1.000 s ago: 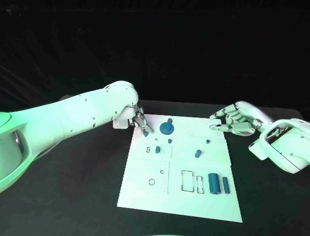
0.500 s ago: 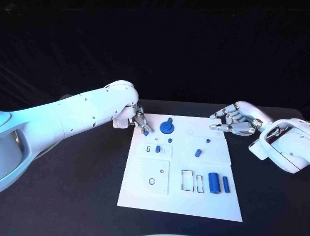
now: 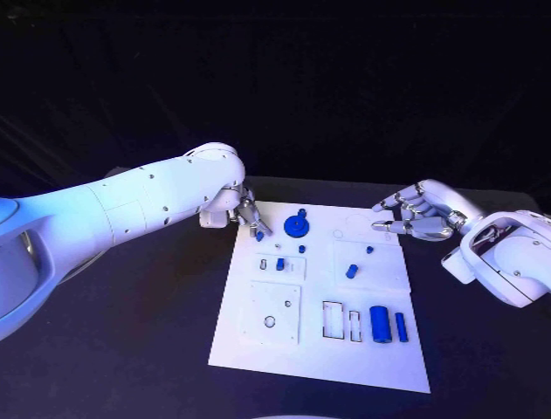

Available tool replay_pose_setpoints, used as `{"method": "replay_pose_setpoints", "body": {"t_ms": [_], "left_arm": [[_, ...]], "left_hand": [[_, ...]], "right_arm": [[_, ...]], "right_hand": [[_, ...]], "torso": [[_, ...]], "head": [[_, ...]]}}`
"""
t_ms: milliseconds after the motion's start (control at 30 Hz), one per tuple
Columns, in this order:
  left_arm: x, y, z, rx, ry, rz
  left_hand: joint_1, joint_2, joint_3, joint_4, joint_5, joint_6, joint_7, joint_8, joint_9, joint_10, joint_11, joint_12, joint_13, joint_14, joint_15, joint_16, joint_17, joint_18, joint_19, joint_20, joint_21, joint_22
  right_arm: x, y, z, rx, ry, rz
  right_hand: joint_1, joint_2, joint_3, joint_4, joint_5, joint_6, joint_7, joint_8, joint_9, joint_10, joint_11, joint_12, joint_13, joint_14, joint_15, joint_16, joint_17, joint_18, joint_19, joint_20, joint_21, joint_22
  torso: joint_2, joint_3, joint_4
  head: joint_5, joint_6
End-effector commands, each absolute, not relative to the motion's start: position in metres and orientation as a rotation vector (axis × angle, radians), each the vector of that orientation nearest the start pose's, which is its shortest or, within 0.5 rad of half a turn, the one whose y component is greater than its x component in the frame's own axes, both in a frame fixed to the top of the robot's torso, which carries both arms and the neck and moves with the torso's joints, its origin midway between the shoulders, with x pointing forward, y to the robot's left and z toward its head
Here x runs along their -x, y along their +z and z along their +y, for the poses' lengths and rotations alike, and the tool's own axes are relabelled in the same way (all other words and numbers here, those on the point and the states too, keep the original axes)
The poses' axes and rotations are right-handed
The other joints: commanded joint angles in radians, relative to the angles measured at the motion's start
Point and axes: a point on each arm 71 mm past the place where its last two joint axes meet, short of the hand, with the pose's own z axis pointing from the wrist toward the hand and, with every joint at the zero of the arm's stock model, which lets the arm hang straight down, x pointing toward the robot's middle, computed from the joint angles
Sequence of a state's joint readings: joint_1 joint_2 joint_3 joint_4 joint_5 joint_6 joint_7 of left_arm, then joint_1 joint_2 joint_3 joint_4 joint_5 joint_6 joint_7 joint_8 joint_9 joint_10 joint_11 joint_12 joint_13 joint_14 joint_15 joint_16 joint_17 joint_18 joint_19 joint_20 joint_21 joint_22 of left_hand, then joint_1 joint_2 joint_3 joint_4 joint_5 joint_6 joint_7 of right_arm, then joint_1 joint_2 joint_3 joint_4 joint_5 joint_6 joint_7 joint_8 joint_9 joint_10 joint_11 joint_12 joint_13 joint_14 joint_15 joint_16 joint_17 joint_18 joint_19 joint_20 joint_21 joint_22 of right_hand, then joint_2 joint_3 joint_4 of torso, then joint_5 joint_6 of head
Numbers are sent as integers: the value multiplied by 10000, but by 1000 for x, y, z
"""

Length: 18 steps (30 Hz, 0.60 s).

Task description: Assemble the parts on the task board

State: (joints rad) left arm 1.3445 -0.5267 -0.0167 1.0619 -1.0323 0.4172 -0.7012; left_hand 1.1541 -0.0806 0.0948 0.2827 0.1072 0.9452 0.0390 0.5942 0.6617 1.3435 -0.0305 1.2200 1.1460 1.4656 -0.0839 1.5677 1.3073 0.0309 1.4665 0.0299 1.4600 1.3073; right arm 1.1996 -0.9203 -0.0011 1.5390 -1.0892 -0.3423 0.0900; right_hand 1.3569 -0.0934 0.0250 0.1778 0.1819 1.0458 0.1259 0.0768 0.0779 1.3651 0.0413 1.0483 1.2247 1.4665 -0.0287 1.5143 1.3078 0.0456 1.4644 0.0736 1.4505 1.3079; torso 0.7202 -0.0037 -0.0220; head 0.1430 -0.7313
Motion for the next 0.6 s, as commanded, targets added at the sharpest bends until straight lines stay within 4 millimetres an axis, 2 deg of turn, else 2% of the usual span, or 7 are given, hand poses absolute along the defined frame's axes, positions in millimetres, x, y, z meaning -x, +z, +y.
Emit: {"method": "replay_pose_setpoints", "body": {"t_ms": [33, 333, 600], "left_arm": [[-566, -180, 198, 2167, -968, 24498], [-566, -180, 197, 2144, -1002, 24507], [-567, -180, 198, 2220, -1027, 24433]], "left_hand": [[157, 36, -75, -8, -29, 71, -22, 42, 20, 51, -5, 54, 8, 1052, -33, 31, 2635, 61, 340, -57, 50, 1182], [641, 127, 6, -100, -16, 34, -44, 99, 32, 43, -25, 42, -17, 1052, -47, 31, 2635, 65, 332, -73, 35, 1177], [1078, 375, 192, -182, 20, -4, -68, 124, 21, 40, -46, 33, -36, 1052, -62, 31, 2635, 69, 324, -87, 19, 1169]], "right_arm": [[-485, -165, -229, -1226, 9226, 16317], [-485, -165, -230, -1238, 9209, 16339], [-485, -166, -229, -1240, 9208, 16347]], "right_hand": [[-44, 62, -60, -4, 24, 51, -21, 49, 14, -46, -37, -46, -14, 860, -59, -42, 1905, 64, -59, -27, -54, 268], [-44, 62, -60, -4, 24, 51, -21, 49, 14, -46, -37, -46, -14, 860, -59, -42, 1905, 64, -59, -27, -54, 268], [-44, 62, -60, -4, 24, 51, -21, 49, 14, -46, -37, -46, -14, 860, -59, -42, 1905, 64, -59, -27, -54, 268]], "torso": [[2, -1, 1], [-1, -2, -5], [0, 2, 0]], "head": [[5, -3], [12, -8], [13, -14]]}}
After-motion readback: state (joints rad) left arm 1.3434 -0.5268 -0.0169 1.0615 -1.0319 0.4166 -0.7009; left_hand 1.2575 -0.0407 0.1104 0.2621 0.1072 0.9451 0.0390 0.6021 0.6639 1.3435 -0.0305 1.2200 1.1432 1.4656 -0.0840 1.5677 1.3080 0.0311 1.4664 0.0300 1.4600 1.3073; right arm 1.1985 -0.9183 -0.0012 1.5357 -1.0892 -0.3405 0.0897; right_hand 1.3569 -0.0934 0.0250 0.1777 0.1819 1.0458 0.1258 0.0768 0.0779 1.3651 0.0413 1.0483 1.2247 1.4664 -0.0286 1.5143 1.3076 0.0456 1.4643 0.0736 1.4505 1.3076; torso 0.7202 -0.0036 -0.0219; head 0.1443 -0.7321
